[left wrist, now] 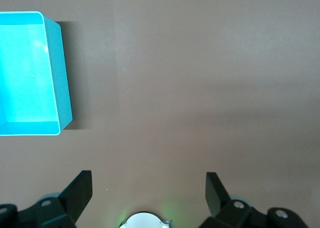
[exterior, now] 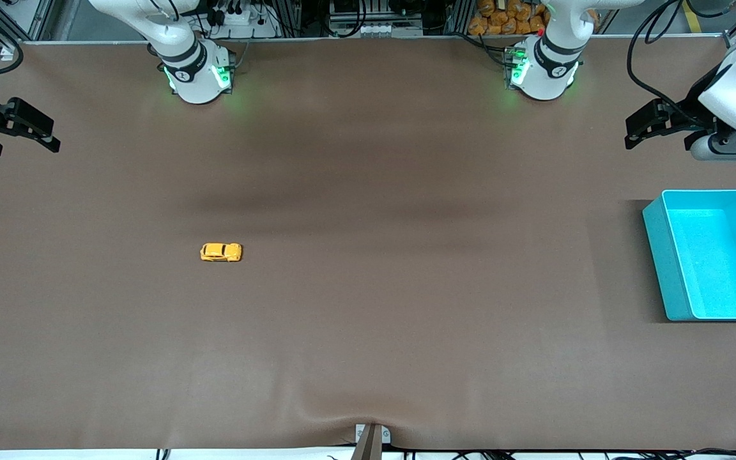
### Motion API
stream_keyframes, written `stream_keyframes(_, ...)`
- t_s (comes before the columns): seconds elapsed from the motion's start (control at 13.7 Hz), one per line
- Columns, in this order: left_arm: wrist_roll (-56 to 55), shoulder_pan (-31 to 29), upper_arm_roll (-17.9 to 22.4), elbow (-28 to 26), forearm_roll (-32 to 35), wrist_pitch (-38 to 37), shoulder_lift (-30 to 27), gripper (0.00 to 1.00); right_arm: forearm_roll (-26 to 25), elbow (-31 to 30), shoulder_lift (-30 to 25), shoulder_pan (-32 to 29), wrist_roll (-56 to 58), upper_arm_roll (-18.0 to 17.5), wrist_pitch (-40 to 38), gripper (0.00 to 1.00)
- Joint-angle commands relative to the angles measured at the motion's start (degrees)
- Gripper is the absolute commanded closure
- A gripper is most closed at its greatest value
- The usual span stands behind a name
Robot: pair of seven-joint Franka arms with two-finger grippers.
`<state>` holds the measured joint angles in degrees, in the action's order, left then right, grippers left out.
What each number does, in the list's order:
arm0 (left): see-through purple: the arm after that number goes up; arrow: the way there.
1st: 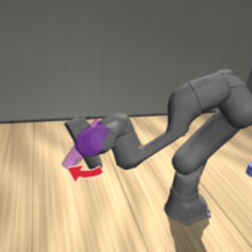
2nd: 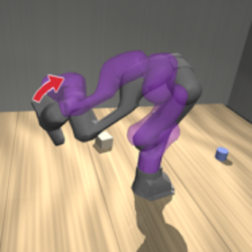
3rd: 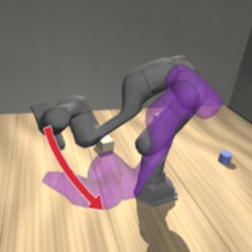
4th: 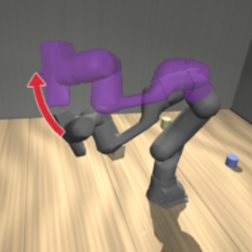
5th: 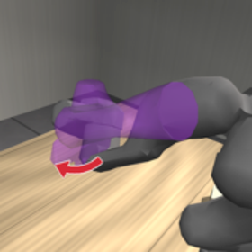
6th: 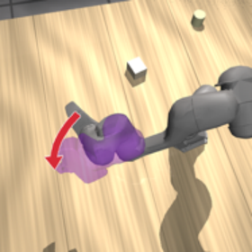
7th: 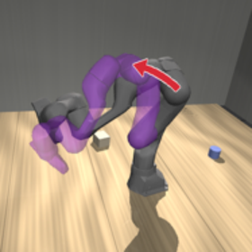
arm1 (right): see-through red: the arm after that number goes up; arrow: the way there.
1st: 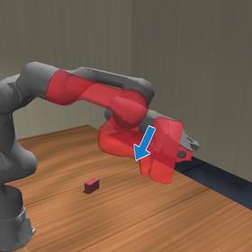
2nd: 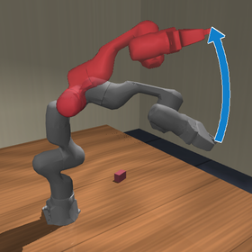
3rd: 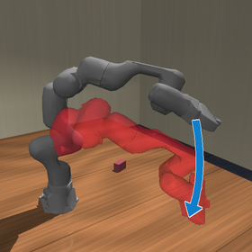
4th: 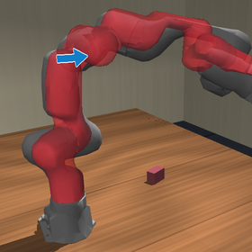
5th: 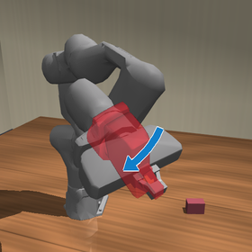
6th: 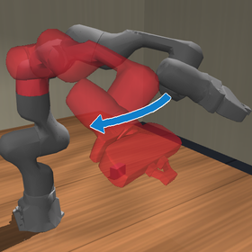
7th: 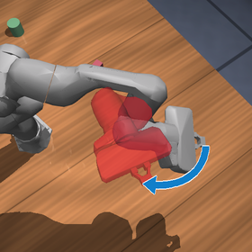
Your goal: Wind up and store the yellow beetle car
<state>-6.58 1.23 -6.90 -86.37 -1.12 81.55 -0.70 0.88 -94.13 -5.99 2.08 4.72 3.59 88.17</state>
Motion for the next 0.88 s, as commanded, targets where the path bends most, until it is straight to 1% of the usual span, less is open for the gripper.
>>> stream_keyframes(0.0,1.2,-0.4,-0.1,-0.4,-0.9,-0.7,-1.1,0.0,-1.1,5.0,3.8,-0.8,-1.1,-0.7,-0.4,0.0)
stream_keyframes(0.15,1.2,-0.4,0.0,-0.1,-0.8,-0.7,-0.9,0.0,-1.1,5.4,4.0,-1.1,-1.1,-0.5,0.4,0.0)
stream_keyframes(0.37,1.2,-0.4,0.0,-0.1,-0.8,-0.7,-1.0,0.0,-1.4,7.8,4.2,-1.3,-1.0,-0.5,0.4,0.0)
stream_keyframes(0.44,1.2,-0.4,0.0,-0.1,-0.9,-0.7,-1.0,0.0,-1.2,7.8,4.2,-1.4,-1.1,-0.5,0.5,0.0)
stream_keyframes(0.58,1.3,-0.5,0.4,-0.1,-0.9,-0.7,-0.9,0.0,-0.1,7.6,4.3,-2.4,-0.5,-0.5,3.2,0.0)
stream_keyframes(0.8,1.2,-0.4,0.0,-0.1,-0.8,-0.7,-0.9,0.0,-0.1,7.5,4.3,-2.3,-0.9,-0.7,3.2,0.0)
